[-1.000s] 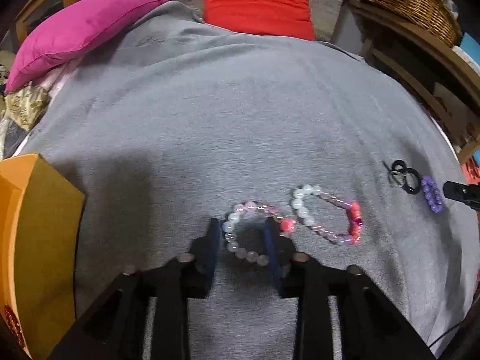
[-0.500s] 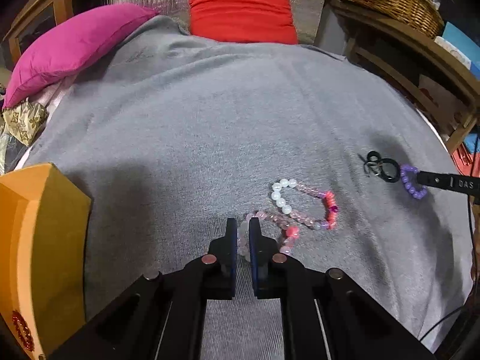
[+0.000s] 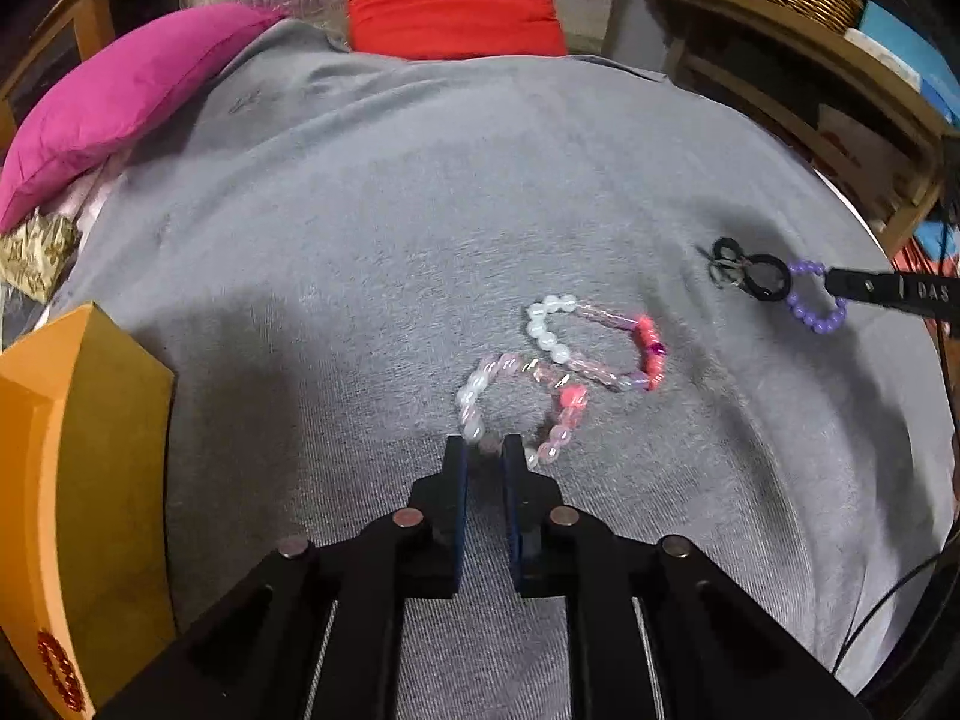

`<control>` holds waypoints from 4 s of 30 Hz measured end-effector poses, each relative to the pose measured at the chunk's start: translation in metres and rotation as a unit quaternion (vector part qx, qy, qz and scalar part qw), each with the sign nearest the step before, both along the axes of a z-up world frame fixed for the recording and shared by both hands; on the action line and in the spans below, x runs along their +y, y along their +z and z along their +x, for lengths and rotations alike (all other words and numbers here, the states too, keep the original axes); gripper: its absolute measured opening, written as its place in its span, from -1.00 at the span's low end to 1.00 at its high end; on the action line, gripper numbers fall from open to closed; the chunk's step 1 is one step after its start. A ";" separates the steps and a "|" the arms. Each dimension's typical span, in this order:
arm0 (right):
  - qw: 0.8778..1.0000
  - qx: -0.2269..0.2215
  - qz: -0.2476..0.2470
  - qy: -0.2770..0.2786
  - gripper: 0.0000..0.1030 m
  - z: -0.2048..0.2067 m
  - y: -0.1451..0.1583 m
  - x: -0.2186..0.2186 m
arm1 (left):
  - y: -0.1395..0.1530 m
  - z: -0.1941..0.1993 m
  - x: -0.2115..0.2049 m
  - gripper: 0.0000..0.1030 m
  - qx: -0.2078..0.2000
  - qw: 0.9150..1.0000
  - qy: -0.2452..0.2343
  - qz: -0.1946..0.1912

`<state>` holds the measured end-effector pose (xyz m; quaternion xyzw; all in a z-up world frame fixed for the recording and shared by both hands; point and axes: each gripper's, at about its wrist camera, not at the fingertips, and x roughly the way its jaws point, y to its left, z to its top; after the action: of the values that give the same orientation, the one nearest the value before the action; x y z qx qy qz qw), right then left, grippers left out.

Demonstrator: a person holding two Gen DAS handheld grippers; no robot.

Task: Organize jewelry
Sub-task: 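Lift both held bracelets off the bed toward the orange box, then carry both bracelets into the orange box and open both tools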

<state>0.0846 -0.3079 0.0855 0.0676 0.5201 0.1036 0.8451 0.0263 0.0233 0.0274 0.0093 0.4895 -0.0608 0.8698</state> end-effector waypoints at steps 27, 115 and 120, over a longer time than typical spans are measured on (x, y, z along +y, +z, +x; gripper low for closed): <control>0.999 0.028 -0.015 0.013 -0.74 0.008 -0.019 -0.001 | -0.005 0.024 -0.006 -0.82 -0.009 0.999 0.017 -0.039; 0.971 -0.122 0.087 0.188 0.12 -0.074 0.075 0.216 | 0.106 -0.087 0.152 0.24 -0.169 0.956 0.238 0.026; 0.981 -0.124 0.067 0.132 0.12 -0.068 0.078 0.136 | 0.116 -0.081 0.101 0.41 -0.201 0.962 0.184 0.019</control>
<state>0.0170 -0.1720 0.1633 0.0410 0.4073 0.2566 0.8756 -0.0546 0.1243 0.1438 -0.0526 0.2990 0.1124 0.9462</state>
